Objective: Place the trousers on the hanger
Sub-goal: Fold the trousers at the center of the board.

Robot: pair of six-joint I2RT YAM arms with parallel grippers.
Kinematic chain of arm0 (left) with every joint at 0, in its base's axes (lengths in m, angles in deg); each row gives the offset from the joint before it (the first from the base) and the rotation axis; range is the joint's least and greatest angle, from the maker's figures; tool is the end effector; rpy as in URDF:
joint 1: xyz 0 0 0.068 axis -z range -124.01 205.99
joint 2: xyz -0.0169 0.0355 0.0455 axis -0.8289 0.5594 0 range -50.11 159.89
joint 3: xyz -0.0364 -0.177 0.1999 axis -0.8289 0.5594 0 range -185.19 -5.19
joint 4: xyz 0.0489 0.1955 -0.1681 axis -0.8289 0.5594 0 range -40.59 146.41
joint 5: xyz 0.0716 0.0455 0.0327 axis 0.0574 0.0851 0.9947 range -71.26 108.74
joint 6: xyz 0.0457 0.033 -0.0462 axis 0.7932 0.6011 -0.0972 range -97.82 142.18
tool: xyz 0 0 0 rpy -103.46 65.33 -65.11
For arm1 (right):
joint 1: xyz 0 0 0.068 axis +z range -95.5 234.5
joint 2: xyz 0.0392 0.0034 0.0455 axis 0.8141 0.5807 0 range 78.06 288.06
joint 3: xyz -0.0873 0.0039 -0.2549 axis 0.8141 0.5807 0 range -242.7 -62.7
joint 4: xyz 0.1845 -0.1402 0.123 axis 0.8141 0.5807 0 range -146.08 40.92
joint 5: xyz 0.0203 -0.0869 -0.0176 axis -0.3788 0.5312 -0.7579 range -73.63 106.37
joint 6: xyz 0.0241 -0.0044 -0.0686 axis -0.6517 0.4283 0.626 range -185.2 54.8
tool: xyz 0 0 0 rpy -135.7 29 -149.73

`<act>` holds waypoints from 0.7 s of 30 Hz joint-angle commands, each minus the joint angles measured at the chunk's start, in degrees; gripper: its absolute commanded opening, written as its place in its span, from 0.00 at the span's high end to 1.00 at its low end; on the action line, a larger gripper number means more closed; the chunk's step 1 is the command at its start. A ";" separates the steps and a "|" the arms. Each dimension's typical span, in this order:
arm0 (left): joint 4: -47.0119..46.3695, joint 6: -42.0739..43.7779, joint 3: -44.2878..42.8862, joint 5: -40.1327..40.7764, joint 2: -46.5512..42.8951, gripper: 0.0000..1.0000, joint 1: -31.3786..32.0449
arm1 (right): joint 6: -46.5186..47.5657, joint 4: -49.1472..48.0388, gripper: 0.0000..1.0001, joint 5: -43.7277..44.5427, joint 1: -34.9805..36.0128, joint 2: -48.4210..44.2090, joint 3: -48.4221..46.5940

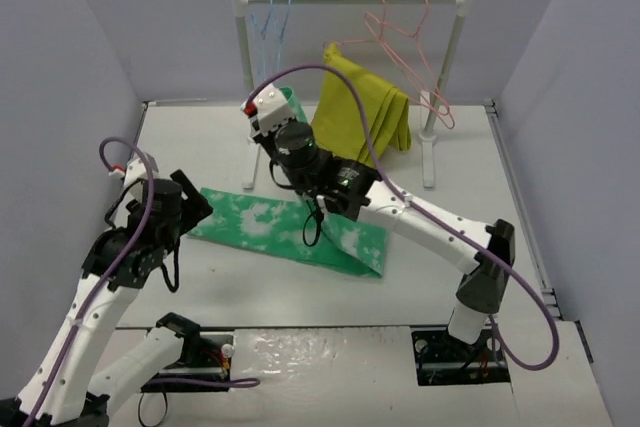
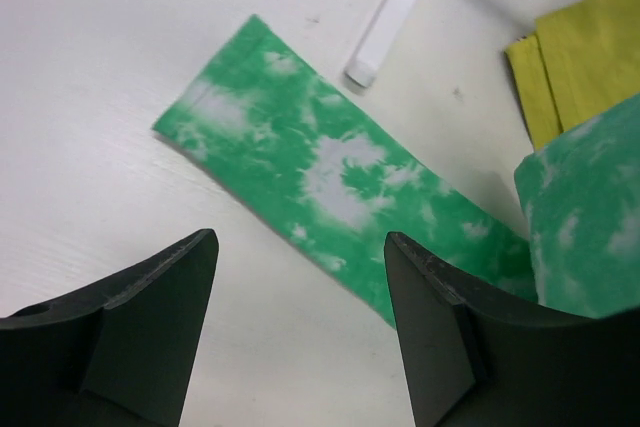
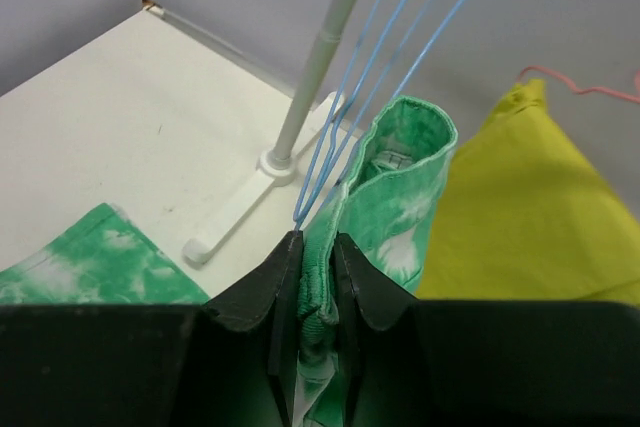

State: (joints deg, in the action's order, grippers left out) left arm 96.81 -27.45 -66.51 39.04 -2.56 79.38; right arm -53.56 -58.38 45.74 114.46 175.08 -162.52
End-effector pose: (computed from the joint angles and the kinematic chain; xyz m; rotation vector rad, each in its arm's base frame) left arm 0.1714 -0.0513 0.3501 -0.6823 2.0279 -0.3724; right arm 0.2364 0.3494 0.4553 -0.5087 1.4118 0.3005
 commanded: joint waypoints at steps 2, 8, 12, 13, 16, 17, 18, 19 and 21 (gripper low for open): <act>8.93 2.52 0.31 4.94 -4.29 0.35 -2.22 | -4.16 -14.46 0.89 -2.25 2.60 11.40 0.83; 9.12 2.89 1.96 4.96 -5.01 0.36 -2.57 | -11.53 -11.26 0.43 -6.49 4.10 19.16 1.35; 7.47 3.61 3.00 3.97 -4.72 0.35 -2.65 | -13.83 -9.41 0.32 -5.66 4.47 13.50 5.41; 6.63 3.98 3.21 3.72 -4.42 0.35 -2.65 | -14.00 -8.99 0.28 -5.08 4.39 11.28 6.71; 4.59 4.73 3.58 2.71 -2.79 0.35 -2.83 | -14.47 -6.03 0.23 -3.41 4.12 6.37 8.62; 2.74 5.29 3.62 1.98 -1.68 0.35 -2.95 | -14.98 -4.87 0.22 -1.74 4.03 3.80 10.47; 0.89 5.85 3.66 1.25 -0.56 0.35 -3.08 | -15.50 -3.71 0.22 -0.06 3.94 1.22 12.32; 0.08 6.29 3.32 0.21 1.51 0.35 -3.34 | -17.04 -3.51 0.19 0.84 3.34 -2.68 14.07; -1.63 7.60 2.47 -1.74 4.95 0.35 -4.42 | -20.24 -3.04 0.13 0.48 1.48 -8.02 19.19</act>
State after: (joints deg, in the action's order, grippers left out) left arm 102.54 -23.56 -61.92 40.80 -4.00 76.56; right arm -67.69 -59.76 41.04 118.76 182.37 -148.59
